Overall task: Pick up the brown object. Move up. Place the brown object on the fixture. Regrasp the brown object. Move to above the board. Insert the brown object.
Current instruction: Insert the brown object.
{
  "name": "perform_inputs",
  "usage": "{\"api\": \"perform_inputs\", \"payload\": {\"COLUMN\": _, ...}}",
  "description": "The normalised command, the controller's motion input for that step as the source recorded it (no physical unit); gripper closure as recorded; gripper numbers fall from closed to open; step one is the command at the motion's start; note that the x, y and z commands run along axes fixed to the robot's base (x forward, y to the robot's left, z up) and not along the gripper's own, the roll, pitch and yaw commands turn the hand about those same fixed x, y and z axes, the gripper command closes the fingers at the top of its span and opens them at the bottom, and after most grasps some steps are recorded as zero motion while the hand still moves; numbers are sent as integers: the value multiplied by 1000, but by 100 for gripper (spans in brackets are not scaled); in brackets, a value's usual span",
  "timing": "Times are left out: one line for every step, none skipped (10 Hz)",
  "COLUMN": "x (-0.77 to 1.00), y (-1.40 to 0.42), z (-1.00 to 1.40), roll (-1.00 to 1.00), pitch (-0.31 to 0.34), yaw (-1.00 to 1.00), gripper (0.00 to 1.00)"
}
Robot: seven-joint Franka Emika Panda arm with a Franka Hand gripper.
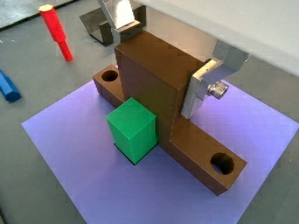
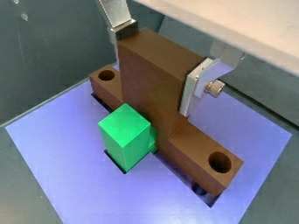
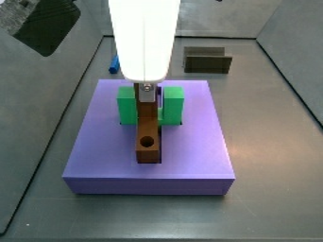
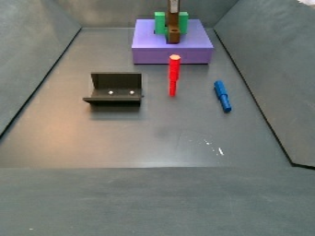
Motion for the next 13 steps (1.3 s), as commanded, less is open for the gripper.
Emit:
{"api": "perform_inputs", "payload": {"x": 40, "y": 71, "z": -100, "roll": 0, "pitch": 0, "yaw": -100, "gripper": 100}}
{"api": "perform_inputs", "payload": {"x": 11, "y": 100, "z": -86, "roll": 0, "pitch": 0, "yaw": -83, "gripper": 100}}
{"api": "perform_inputs", "payload": {"x": 71, "y": 94, "z": -60, "roll": 0, "pitch": 4, "yaw": 0, "gripper": 100}}
{"api": "perform_inputs", "payload": {"x": 71, "y": 0, "z": -126, "roll": 0, "pitch": 0, "yaw": 0, "gripper": 100}}
{"api": "perform_inputs", "payload": {"x": 0, "y": 0, "z": -251, "roll": -33, "pitch": 0, "yaw": 0, "gripper": 100}}
{"api": "perform_inputs", "payload": {"x": 0, "y": -20, "z": -189, "roll": -110, "pitch": 0, "yaw": -94, "gripper": 100}}
{"api": "perform_inputs", "payload": {"x": 0, "y": -117, "z": -129, "roll": -124, "pitch": 0, "yaw": -103, "gripper": 100}}
{"api": "perform_inputs", "payload": {"x": 0, "y": -157, "z": -114, "roll": -140, "pitch": 0, "yaw": -111, "gripper": 100}}
{"api": "perform_inputs", "payload": {"x": 0, "y": -49, "z": -169, "roll": -126, "pitch": 0, "yaw": -140, "gripper": 100}}
{"api": "perform_inputs", "payload": {"x": 0, "y": 14, "z": -203, "roll": -59, "pitch": 0, "yaw": -197, "gripper": 100}}
{"api": "perform_inputs", "payload": {"x": 0, "y": 129, "z": -186, "roll": -19, "pitch": 0, "yaw": -157, "gripper": 100}}
{"api": "perform_inputs", "payload": {"x": 97, "y": 191, "z": -129, "roll": 0, "pitch": 10, "yaw": 0, "gripper": 100}}
{"api": "perform_inputs", "payload": {"x": 160, "y": 189, "z": -149, "roll": 0, "pitch": 11, "yaw": 0, "gripper": 100}}
